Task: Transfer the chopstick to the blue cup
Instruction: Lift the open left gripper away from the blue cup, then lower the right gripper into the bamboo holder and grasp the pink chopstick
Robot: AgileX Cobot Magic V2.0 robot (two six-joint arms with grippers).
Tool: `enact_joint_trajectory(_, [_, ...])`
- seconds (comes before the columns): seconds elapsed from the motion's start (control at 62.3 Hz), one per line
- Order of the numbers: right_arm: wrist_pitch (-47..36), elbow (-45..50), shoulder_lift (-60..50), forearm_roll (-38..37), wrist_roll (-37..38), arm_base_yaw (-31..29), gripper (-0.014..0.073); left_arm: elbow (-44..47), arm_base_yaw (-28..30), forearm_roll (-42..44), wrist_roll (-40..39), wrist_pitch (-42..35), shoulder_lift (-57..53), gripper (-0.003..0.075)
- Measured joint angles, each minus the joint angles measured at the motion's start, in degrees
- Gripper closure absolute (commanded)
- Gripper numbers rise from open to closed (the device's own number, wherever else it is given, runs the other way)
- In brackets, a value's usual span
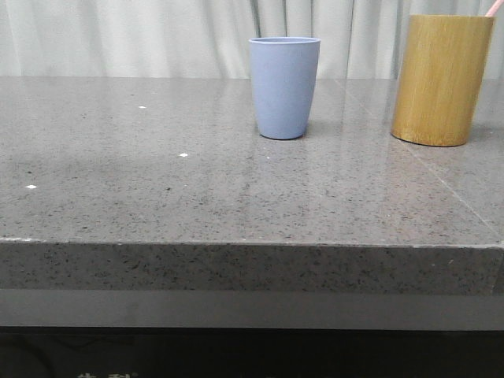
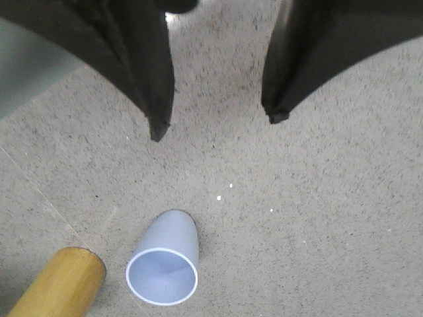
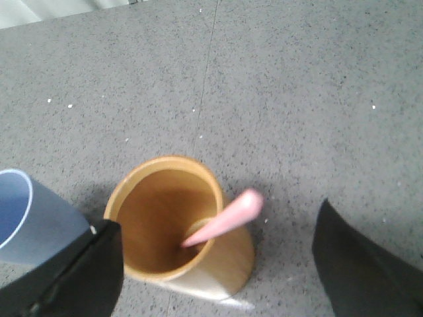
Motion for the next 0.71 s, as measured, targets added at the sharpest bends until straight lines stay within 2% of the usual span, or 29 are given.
enact_joint_trajectory(0.161, [0.68,-3.45,4.46,0.79,-0.63,0.0,-0.0005,8.35,0.0,0.38,0.13,-0.73,-9.4,0.0407])
enact_joint_trajectory(0.241, [1.02,-4.28,5.96,1.63,-0.68,0.0,0.0022,12.03,0.0,0.38,0.13,-0.97,-12.98,0.0407])
enact_joint_trajectory(0.546, [1.36,-4.51,8.62,2.71,-1.08,0.0,0.0305,22.23,0.0,0.51,0.17,-0.97,-24.1,0.0407])
enact_joint_trajectory(0.706, [1.36,-4.64,8.75,3.3,-1.08,0.0,0.0433,24.37,0.0,0.51,0.17,-0.97,-26.6,0.0407])
